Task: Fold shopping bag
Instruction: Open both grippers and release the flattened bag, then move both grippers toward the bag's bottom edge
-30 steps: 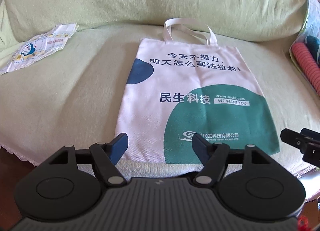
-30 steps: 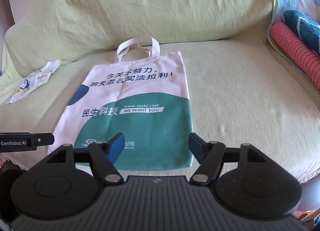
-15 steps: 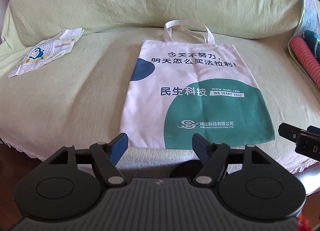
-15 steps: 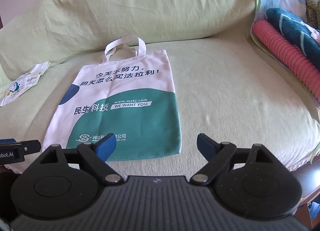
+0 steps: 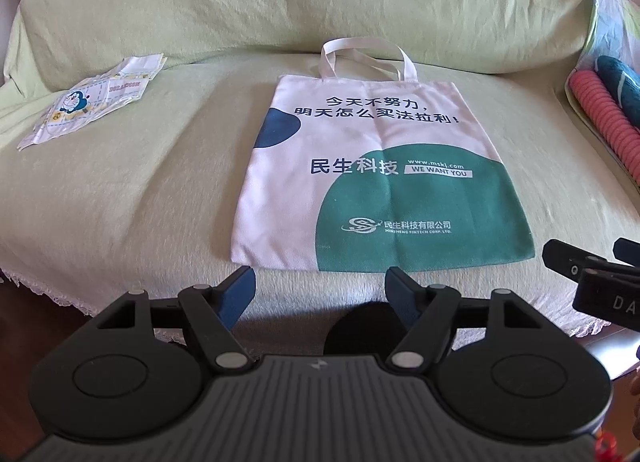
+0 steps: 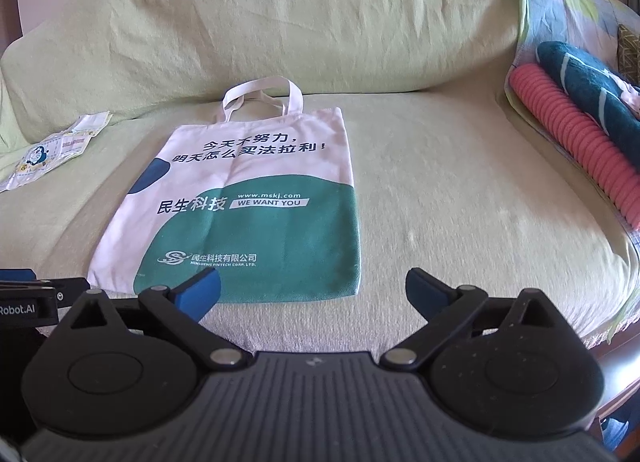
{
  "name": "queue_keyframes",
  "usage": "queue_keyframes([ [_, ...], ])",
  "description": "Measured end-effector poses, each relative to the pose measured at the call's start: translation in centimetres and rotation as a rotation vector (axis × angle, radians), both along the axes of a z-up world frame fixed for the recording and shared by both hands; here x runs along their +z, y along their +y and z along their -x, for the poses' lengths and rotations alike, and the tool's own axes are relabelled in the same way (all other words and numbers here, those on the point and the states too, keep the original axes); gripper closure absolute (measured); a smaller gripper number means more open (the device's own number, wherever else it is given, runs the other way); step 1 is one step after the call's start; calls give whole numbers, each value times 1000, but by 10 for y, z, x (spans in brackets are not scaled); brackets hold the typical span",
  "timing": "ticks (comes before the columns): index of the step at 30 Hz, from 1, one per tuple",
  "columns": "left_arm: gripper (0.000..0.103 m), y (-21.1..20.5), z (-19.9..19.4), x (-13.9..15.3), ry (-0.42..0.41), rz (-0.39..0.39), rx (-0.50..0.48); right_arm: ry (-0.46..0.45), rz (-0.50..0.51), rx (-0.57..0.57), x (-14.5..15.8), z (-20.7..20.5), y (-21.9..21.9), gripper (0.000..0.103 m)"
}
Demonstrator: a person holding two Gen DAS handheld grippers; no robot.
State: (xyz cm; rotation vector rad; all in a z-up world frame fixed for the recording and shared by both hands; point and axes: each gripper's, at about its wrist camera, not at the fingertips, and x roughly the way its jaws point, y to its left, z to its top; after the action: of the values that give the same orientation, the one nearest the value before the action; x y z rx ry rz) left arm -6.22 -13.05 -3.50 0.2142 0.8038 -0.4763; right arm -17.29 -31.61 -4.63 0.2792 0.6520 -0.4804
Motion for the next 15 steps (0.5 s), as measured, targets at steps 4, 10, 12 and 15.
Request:
queue_keyframes([
  [4,30,3,6,2,-13,12,2,-6,-1,-6,1,3,1,5],
  [10,29,6,14,8,-43,24,8,-21,-2,-17,3,10,1,3],
  [12,25,7,17,11,-56,29,7,-27,-3,-16,4,12,1,2],
  [15,24,7,20,14,-73,32,3,-39,-1,-17,7,14,2,2],
])
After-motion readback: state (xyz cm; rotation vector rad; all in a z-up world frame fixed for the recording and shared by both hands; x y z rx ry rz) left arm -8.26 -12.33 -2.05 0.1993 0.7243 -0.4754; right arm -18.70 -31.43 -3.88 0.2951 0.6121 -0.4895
